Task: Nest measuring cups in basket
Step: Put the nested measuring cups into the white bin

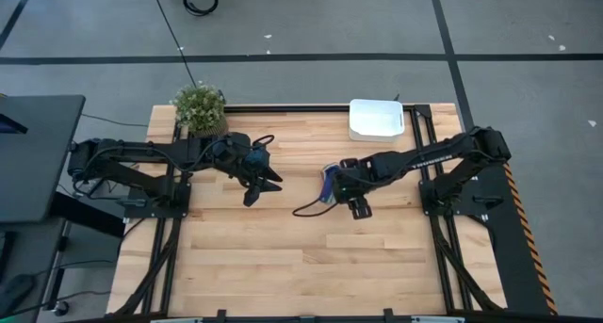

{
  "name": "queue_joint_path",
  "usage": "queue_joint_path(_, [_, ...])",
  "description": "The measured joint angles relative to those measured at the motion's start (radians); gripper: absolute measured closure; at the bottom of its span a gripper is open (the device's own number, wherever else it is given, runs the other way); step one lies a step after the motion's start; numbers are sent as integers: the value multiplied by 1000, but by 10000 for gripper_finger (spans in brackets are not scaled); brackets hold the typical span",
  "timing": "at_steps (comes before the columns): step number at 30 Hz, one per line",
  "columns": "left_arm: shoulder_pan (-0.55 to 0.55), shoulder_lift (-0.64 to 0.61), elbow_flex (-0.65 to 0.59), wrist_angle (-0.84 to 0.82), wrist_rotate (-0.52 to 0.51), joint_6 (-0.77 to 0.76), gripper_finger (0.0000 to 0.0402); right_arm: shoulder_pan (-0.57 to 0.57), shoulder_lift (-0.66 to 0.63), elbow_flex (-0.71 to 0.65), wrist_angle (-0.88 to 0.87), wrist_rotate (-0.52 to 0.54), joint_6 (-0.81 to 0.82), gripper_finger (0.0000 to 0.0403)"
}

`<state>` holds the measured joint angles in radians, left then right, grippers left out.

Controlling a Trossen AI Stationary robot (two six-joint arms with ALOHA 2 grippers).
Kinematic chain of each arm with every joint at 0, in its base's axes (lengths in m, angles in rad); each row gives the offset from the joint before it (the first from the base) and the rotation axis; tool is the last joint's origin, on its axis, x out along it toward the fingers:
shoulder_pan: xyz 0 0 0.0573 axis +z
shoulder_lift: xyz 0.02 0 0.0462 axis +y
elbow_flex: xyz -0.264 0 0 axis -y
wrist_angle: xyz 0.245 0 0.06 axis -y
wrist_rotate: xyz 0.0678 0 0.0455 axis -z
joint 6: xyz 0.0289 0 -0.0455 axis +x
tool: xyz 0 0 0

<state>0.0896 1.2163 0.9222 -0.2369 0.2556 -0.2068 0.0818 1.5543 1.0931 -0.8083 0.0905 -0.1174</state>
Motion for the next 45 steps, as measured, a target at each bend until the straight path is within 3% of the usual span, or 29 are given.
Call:
queue_joint_path(6, [0, 0, 0, 0, 0, 0, 260, -43, 1, 0, 26, 25, -112, 113])
queue_joint_path(17, [0, 0, 0, 0, 0, 0, 260, -125, 1, -66, 148, -5, -249, 110])
queue_joint_path(29, [0, 0, 0, 0, 0, 0, 260, -153, 2, -139, 267, -59, -246, 110])
queue_joint_path(45, [0, 0, 0, 0, 0, 0, 260, -156, 54, -139, 334, -80, -252, 111])
